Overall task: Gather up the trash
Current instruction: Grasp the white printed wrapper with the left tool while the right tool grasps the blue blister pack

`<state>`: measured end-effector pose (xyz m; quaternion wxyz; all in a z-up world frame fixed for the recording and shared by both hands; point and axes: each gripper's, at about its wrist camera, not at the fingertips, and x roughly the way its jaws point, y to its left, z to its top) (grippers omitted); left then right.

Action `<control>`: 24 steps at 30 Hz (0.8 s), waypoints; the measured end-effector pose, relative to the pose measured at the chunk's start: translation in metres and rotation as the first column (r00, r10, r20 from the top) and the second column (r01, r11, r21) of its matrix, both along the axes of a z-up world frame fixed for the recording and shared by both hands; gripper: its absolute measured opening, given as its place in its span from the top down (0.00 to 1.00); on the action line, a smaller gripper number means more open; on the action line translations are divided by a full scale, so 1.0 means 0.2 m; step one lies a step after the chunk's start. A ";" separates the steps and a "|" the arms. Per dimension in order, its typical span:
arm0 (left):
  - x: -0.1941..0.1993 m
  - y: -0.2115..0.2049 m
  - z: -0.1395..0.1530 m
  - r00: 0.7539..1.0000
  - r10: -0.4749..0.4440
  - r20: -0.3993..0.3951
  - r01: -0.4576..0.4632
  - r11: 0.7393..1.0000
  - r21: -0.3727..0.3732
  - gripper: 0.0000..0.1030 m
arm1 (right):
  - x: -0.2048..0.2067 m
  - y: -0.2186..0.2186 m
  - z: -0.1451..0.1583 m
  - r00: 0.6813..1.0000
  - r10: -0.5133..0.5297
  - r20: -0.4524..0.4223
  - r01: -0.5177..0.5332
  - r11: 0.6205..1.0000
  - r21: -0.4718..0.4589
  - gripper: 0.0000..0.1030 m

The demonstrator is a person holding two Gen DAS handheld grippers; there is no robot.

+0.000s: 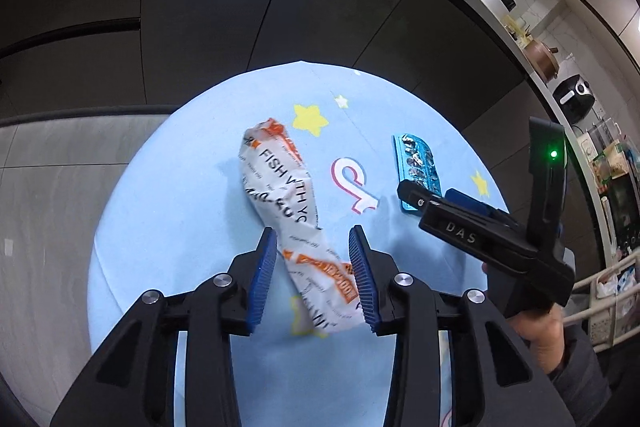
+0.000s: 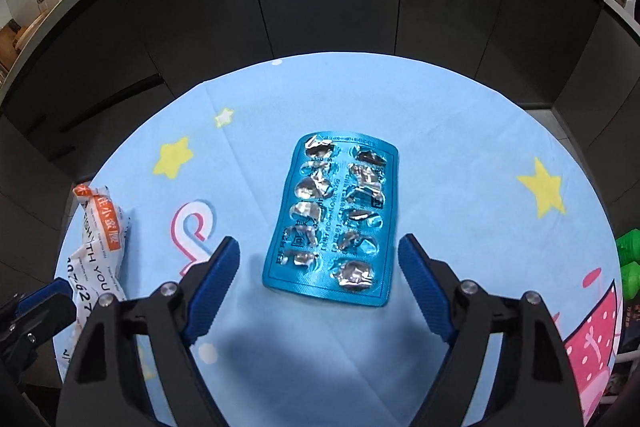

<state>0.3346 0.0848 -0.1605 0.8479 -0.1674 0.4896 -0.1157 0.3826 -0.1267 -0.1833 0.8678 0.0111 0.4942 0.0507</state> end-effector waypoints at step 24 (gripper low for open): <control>0.08 -0.03 -0.13 0.997 0.028 -0.076 -0.028 1.000 0.010 0.58 | 0.01 0.05 0.00 1.000 0.025 0.011 -0.025 1.000 -0.019 0.16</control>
